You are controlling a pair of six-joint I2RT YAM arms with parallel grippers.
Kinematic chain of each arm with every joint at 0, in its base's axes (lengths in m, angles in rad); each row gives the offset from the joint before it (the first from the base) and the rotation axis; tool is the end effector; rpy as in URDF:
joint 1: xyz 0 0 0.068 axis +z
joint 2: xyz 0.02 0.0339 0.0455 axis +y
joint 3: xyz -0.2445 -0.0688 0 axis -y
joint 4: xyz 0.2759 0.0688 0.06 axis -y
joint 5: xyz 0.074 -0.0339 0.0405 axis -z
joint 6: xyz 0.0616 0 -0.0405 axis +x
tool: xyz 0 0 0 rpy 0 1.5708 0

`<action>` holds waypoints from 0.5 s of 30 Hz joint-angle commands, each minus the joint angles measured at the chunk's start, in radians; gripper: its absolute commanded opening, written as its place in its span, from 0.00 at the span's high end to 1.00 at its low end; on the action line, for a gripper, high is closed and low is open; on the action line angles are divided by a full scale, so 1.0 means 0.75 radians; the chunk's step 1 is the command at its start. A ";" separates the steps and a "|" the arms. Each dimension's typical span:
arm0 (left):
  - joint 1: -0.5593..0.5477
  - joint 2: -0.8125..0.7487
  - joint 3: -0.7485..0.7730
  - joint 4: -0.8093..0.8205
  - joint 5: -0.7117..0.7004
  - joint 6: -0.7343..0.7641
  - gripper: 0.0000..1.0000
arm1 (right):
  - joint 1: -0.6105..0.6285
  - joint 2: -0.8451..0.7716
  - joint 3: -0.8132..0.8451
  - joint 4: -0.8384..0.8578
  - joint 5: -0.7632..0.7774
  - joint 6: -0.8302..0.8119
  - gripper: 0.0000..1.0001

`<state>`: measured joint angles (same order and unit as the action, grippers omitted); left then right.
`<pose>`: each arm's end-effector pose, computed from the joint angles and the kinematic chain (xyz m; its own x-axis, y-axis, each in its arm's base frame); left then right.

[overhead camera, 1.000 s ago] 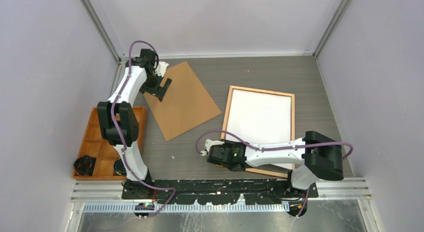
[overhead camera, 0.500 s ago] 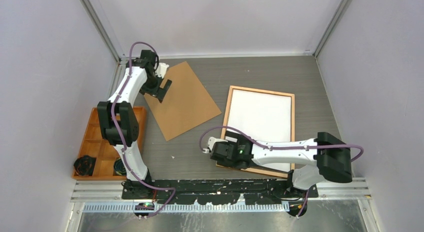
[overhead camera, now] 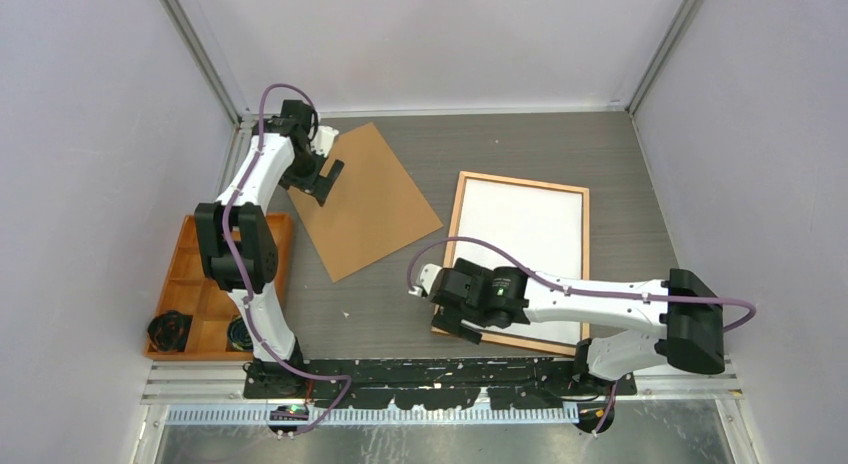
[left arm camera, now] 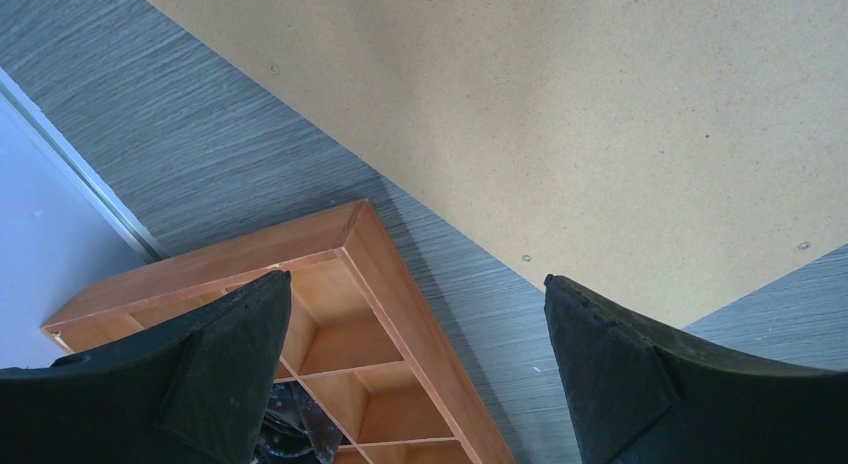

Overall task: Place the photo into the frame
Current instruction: Turn over the photo from the photo frame.

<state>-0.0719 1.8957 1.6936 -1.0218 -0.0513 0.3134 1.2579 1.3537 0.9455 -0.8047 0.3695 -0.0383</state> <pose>0.4256 -0.0275 0.2212 -0.8756 0.3717 -0.3086 0.3409 0.9279 0.1507 0.1106 0.2695 0.1747 -0.2556 -0.9061 -0.3371 -0.8587 0.3730 -0.3514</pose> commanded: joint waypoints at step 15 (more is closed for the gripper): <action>0.011 0.024 0.032 -0.007 -0.083 0.062 0.00 | -0.694 -0.041 0.310 0.561 -0.234 0.655 0.00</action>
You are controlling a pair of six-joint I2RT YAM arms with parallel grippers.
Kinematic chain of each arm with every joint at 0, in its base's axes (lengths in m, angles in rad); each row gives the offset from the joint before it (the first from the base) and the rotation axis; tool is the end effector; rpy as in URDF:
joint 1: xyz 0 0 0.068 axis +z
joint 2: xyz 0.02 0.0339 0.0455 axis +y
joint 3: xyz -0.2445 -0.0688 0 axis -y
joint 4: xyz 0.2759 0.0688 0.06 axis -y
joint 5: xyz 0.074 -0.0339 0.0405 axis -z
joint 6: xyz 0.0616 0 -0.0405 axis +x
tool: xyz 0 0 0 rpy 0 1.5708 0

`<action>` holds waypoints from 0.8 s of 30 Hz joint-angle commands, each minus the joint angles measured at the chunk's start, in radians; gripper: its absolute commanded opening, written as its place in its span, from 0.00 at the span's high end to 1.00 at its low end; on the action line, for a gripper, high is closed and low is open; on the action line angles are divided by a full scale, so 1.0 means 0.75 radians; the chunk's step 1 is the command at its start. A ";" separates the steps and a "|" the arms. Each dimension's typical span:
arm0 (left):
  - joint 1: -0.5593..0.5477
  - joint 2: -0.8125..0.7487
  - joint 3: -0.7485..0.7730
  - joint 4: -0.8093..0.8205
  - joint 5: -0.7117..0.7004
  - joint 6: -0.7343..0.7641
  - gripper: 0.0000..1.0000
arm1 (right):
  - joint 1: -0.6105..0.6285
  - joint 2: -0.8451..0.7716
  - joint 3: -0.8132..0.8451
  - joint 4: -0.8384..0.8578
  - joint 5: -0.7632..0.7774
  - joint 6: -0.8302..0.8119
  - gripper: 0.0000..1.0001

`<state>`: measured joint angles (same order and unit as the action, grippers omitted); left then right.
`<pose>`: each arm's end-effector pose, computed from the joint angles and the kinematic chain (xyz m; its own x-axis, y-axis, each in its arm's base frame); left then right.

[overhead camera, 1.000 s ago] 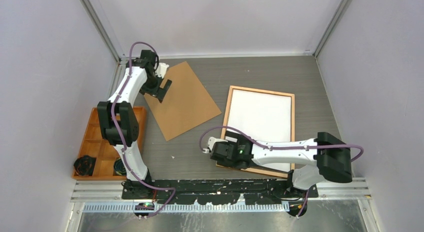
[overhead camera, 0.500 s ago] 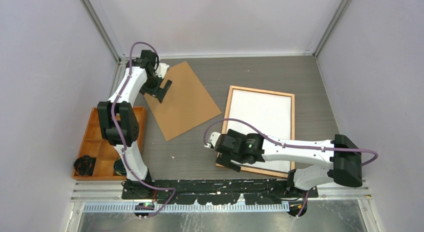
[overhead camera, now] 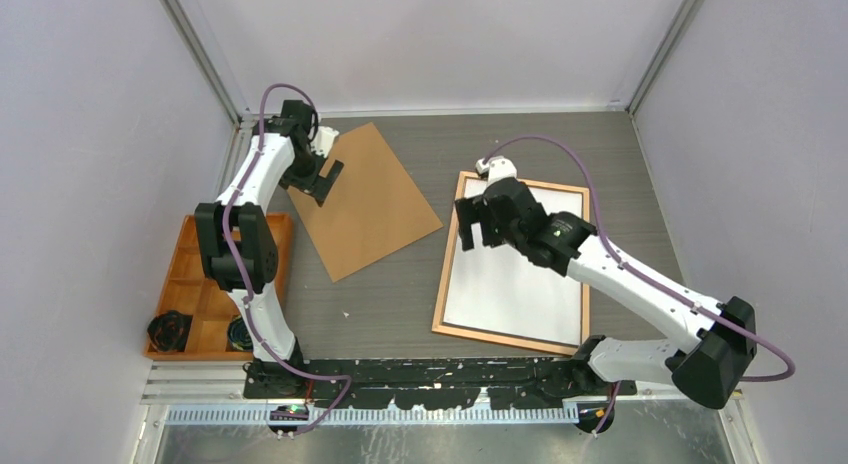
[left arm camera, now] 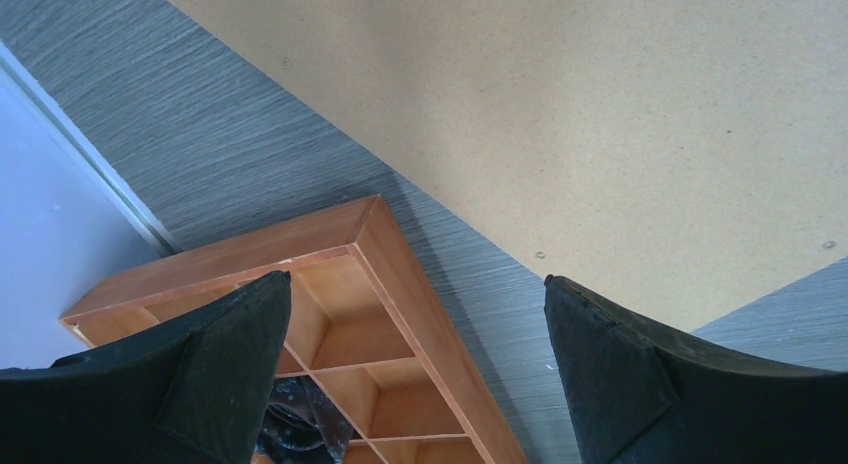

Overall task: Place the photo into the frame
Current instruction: Turn over the photo from the photo frame, then pick up the photo frame item at the center of the board.

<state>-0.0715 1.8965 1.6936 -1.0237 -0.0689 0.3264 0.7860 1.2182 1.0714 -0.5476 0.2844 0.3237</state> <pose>0.4255 -0.0262 0.2208 -0.8739 0.3833 -0.2988 0.3466 0.9226 0.1696 0.2381 0.2139 0.2768 -0.5963 -0.1650 -0.7856 -0.3555 0.9317 0.0742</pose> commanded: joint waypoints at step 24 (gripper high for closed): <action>0.050 0.290 -0.218 0.450 -0.518 0.166 0.06 | -0.354 1.475 1.246 0.094 -0.585 0.376 0.00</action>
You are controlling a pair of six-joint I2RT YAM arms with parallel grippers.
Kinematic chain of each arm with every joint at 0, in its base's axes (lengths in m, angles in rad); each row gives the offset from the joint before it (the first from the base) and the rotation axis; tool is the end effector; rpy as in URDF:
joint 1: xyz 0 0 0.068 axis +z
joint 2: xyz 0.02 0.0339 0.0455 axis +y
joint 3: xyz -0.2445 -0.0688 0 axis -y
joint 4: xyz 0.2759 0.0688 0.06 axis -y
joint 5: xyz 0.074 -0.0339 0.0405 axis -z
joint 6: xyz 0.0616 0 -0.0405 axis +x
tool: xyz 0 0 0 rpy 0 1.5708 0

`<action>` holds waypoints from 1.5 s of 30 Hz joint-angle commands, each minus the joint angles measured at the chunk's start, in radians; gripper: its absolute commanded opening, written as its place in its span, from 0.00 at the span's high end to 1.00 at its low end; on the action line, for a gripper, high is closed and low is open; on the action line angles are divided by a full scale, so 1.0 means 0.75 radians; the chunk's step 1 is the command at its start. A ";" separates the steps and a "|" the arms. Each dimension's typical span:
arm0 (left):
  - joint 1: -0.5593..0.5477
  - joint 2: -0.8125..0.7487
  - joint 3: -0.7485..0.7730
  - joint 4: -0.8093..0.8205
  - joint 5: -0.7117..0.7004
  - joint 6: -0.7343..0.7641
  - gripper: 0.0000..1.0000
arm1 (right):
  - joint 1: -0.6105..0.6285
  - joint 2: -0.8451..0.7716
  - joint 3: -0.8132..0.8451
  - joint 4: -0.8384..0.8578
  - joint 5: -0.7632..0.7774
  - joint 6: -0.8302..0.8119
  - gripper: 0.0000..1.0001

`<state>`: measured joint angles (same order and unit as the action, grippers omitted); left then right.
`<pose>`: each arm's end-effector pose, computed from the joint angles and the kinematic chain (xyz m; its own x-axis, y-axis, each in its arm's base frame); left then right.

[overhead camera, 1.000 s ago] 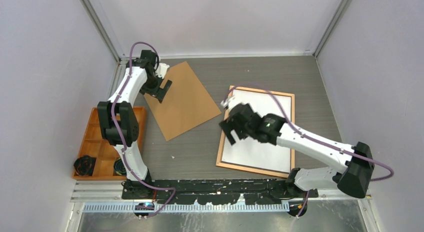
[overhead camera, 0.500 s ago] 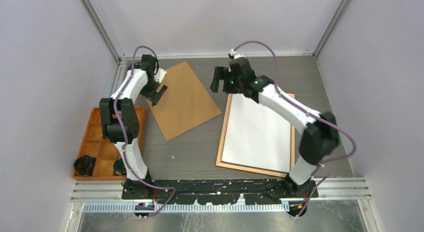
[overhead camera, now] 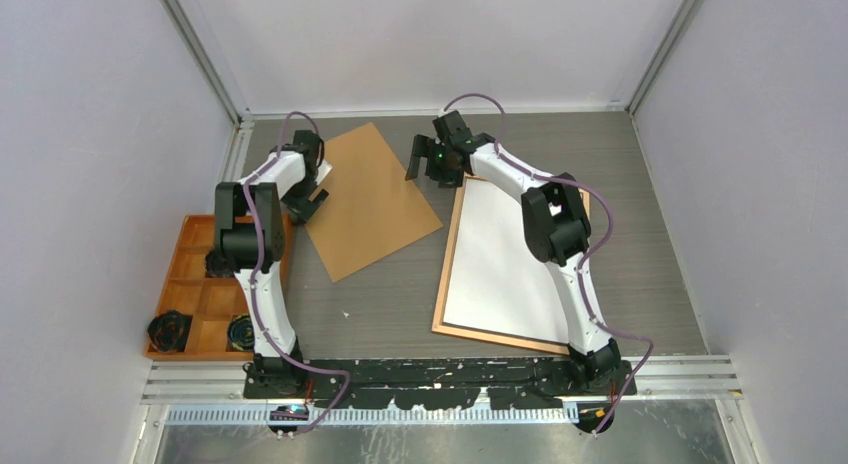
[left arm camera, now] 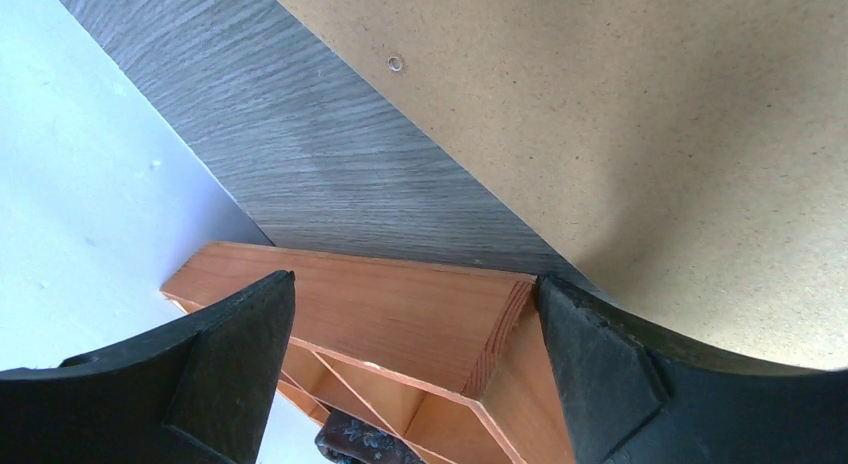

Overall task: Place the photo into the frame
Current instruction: Pick up the photo frame item at the center of the board.

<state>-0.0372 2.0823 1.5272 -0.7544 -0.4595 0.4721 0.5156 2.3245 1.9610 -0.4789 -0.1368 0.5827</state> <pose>0.4399 0.0110 0.1075 -0.8967 0.4412 -0.0352 0.3667 0.7851 0.4991 0.4799 0.2817 0.1490 -0.8543 0.1424 -0.4998 -0.1165 0.8847 0.4513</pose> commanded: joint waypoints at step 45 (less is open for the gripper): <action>-0.044 0.106 0.065 -0.072 0.540 -0.104 0.07 | 0.121 -0.449 -0.766 1.310 -0.419 1.025 0.00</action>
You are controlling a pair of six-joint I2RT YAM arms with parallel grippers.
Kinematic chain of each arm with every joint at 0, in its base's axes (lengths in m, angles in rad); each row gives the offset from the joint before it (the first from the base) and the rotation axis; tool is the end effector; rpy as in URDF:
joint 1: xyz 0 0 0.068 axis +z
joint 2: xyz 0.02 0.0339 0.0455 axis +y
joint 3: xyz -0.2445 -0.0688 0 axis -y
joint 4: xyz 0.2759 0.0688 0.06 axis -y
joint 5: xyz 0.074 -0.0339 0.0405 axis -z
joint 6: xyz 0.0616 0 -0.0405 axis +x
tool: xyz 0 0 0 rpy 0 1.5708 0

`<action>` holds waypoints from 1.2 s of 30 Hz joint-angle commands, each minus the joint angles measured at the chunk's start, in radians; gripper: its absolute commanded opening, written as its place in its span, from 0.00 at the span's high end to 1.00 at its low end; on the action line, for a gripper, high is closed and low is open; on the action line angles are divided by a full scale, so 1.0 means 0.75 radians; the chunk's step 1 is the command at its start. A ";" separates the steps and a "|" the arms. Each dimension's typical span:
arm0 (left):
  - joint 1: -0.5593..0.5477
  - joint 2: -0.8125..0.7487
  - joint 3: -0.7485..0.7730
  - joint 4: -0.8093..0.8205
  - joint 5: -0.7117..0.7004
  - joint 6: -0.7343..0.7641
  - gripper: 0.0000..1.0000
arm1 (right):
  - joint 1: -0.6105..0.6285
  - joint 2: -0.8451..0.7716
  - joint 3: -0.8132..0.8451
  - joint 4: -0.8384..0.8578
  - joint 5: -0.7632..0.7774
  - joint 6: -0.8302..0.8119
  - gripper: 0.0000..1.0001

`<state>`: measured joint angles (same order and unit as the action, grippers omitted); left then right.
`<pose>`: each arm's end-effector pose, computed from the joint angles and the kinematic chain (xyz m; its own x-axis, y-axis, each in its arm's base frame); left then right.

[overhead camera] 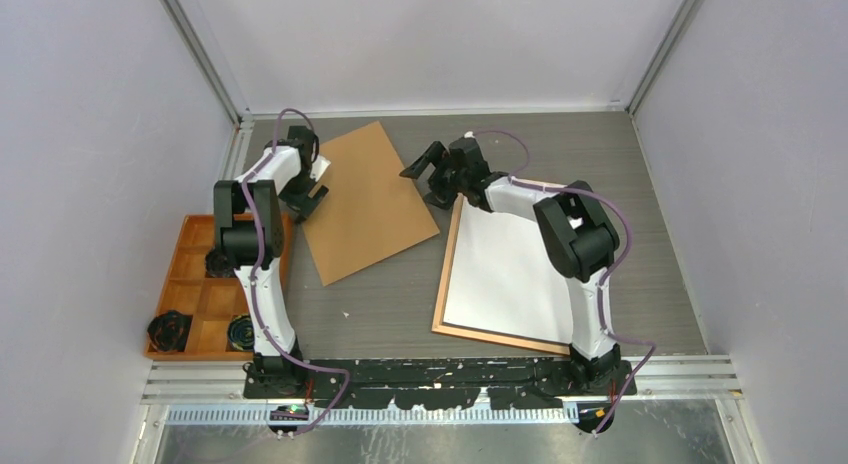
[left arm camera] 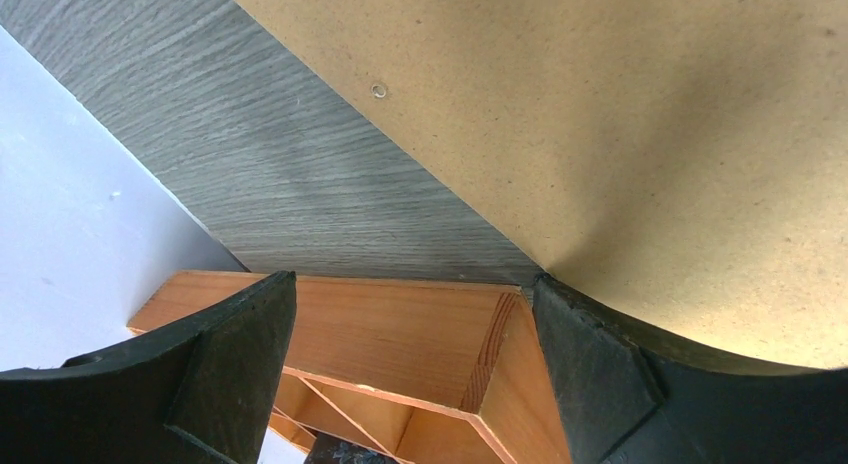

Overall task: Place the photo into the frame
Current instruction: Pick up the photo frame item at the center of the board.

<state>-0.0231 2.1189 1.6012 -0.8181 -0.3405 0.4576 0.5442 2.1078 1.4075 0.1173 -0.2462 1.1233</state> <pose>0.4479 0.0102 0.1093 -0.8970 0.4373 -0.0654 0.3793 0.8371 0.3942 0.4254 0.2750 0.1180 -0.8134 0.5297 -0.2403 0.1320 0.5704 0.8107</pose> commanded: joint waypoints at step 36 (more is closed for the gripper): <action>-0.065 -0.114 -0.086 -0.012 0.438 -0.076 0.08 | 0.107 -0.559 -0.094 -0.190 -0.278 -0.245 0.52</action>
<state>-0.0647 2.0678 1.5539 -0.8253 -0.0635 0.4206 0.6163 1.7473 1.2694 0.1490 -0.4709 1.1118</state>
